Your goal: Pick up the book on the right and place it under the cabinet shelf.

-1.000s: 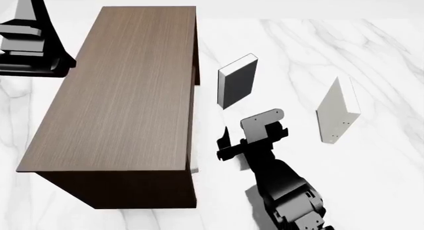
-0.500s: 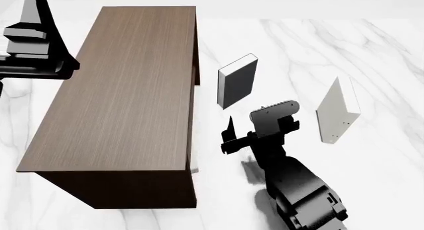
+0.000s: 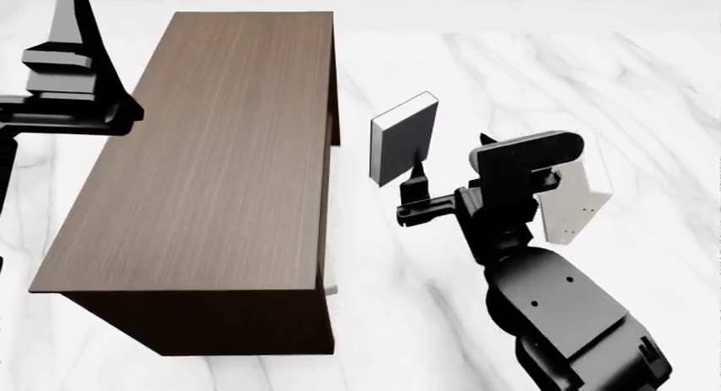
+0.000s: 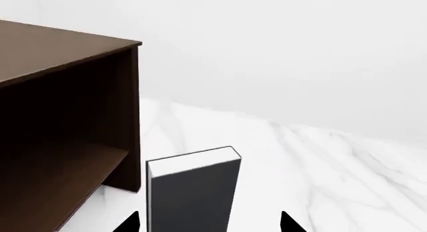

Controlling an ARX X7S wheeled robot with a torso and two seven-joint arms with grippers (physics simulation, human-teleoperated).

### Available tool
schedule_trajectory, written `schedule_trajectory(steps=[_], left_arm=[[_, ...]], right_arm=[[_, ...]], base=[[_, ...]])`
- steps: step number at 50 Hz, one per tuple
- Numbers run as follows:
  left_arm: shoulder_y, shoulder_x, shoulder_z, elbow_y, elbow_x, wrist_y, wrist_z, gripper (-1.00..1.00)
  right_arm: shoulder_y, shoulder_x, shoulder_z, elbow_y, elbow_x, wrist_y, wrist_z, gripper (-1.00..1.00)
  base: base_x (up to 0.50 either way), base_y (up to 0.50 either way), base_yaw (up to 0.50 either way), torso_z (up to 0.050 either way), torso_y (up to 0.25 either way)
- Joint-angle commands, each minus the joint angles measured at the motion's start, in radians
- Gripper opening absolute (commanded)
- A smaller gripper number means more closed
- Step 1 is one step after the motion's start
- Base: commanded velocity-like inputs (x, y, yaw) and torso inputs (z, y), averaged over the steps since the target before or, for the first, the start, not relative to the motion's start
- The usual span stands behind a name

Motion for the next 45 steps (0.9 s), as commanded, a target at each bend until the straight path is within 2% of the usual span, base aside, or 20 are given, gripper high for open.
schedule_trajectory(steps=[1, 20, 45], left_arm=[[-0.017, -0.003, 0.007, -0.003, -0.018, -0.015, -0.016, 1.00], [-0.020, -0.019, -0.004, 0.008, -0.051, -0.024, -0.036, 1.00], [0.047, -0.002, 0.031, -0.004, 0.017, 0.026, -0.005, 1.00]], right_arm=[[0.028, 0.047, 0.063, -0.162, 0.062, 0.083, 0.050, 1.00], [0.130, 0.093, 0.172, -0.308, 0.181, 0.223, 0.120, 1.00], [0.222, 0.145, 0.294, -0.432, 0.275, 0.302, 0.197, 1.00]], base=[[0.00, 0.00, 0.00, 0.000, 0.127], [0.00, 0.00, 0.00, 0.000, 0.133], [0.00, 0.00, 0.00, 0.000, 0.136]])
